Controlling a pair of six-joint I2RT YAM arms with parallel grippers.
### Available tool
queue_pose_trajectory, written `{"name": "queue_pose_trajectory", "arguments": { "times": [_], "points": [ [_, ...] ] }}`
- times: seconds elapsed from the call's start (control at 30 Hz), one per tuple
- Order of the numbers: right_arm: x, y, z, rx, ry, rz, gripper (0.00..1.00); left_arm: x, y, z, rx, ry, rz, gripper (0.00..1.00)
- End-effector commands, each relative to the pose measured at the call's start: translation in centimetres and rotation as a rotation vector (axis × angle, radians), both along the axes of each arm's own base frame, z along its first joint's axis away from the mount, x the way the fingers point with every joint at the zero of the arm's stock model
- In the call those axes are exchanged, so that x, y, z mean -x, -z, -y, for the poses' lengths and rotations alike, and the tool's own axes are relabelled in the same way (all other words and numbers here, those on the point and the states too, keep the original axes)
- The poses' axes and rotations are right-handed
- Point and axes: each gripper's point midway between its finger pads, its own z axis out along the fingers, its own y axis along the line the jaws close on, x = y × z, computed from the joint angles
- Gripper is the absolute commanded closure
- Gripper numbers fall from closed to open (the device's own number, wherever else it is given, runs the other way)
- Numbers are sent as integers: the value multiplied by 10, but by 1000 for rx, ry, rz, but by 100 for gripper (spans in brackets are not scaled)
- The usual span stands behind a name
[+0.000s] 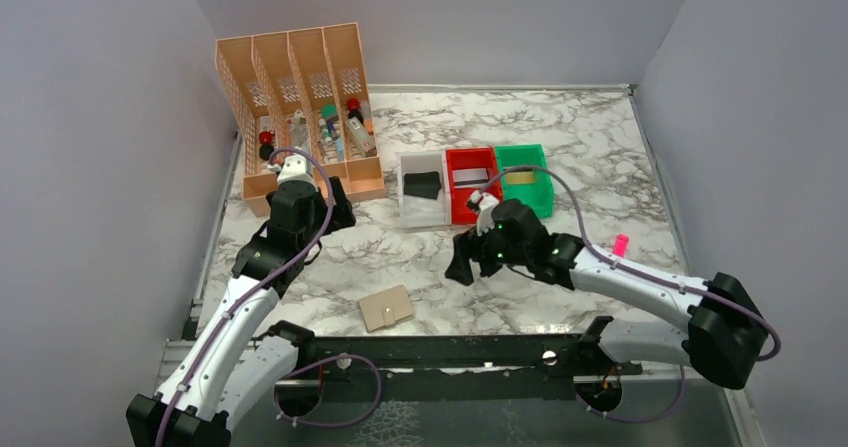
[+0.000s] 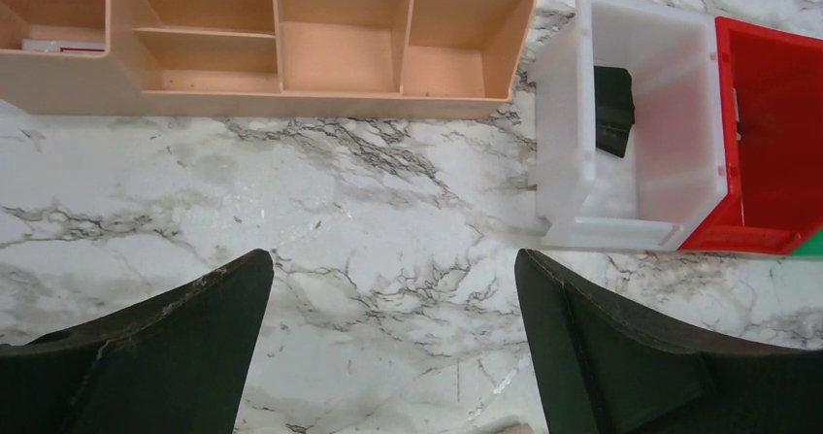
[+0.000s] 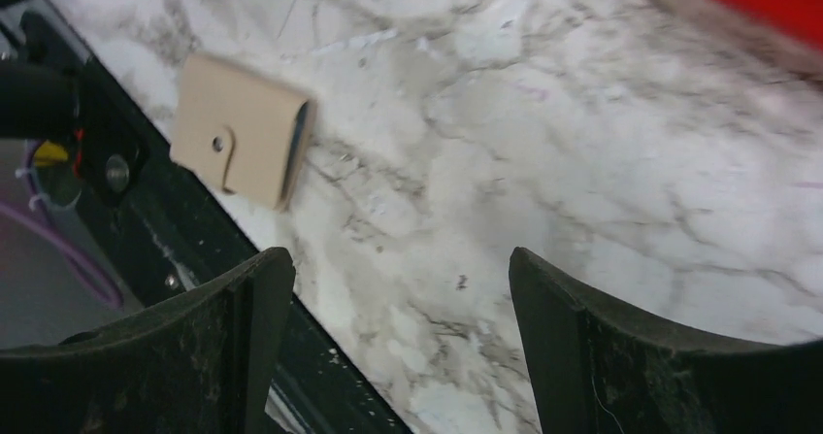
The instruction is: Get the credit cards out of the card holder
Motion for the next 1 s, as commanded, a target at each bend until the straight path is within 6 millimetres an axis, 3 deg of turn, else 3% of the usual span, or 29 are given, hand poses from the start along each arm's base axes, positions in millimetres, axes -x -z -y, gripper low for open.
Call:
{"name": "queue_pose_trajectory", "arguments": {
  "times": [0.0, 0.27, 0.47, 0.67, 0.83, 0.97],
  "points": [
    [27, 2, -46, -42, -79, -15, 15, 6, -3, 10, 77, 32, 2, 1],
    [77, 33, -123, 16, -251, -49, 24, 20, -9, -9, 90, -60, 57, 1],
    [84, 52, -150, 94, -216, -6, 26, 30, -20, -19, 124, -105, 129, 1],
    [81, 84, -143, 246, -149, 12, 30, 32, -22, -22, 141, -129, 148, 1],
    [56, 100, -114, 405, 20, 147, 40, 30, -19, -18, 143, -117, 133, 1],
    [36, 103, -85, 523, 96, 250, 42, 29, -16, -16, 148, -114, 120, 1]
  ]
}}
